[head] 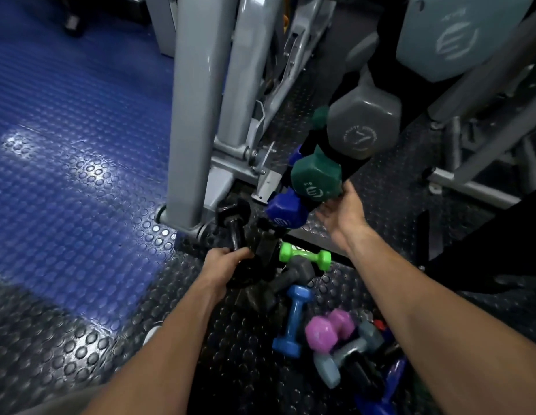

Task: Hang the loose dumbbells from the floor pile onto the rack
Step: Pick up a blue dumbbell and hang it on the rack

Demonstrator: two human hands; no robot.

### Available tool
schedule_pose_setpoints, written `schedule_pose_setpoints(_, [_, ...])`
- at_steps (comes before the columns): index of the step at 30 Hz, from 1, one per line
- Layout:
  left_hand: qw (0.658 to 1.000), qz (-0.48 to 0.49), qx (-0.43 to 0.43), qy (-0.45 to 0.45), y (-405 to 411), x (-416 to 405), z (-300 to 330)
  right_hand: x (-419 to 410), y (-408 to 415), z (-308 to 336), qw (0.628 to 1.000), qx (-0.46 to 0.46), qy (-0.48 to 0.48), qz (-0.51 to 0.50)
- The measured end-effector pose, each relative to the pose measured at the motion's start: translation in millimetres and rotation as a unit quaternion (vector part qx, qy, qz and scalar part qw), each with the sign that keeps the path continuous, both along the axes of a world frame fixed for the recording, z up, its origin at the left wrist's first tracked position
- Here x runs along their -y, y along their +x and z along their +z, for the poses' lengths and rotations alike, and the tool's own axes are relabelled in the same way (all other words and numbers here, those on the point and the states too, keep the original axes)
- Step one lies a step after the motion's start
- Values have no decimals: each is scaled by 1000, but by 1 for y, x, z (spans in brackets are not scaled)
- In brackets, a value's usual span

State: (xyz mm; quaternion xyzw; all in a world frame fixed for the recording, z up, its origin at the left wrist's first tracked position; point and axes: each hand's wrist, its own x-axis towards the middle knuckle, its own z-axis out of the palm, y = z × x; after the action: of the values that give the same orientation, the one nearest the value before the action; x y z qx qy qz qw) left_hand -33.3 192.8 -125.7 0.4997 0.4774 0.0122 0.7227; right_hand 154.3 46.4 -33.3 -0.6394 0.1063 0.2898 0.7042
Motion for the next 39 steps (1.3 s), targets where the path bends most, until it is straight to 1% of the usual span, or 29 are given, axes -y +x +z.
schedule_pose_setpoints(3, [999, -21, 11, 31, 31, -21, -2, 0, 2, -6, 1000, -3, 15, -1])
schedule_pose_setpoints(7, [997, -49, 30, 44, 67, -41, -5, 2, 9, -7, 999, -13, 31, 18])
schedule_pose_setpoints(13, [991, -104, 47, 75, 99, -48, -10, 5, 13, -11, 999, 10, 29, 40])
schedule_pose_setpoints(17, [986, -129, 53, 88, 104, -44, -15, 7, 13, -13, 997, 22, 25, 69])
schedule_pose_setpoints(24, [987, -115, 88, 72, 103, -41, -14, 10, 12, -18, 996, 14, 48, 77])
schedule_pose_setpoints(28, [983, -131, 110, 68, 109, -42, -11, 11, 14, -20, 995, 10, 59, 81])
schedule_pose_setpoints(32, [977, -168, 95, 85, 116, -48, -9, 13, 15, -20, 993, 14, 69, 92])
schedule_pose_setpoints(39, [977, -176, 75, 98, 117, -44, -18, 14, 14, -22, 993, 16, 70, 99])
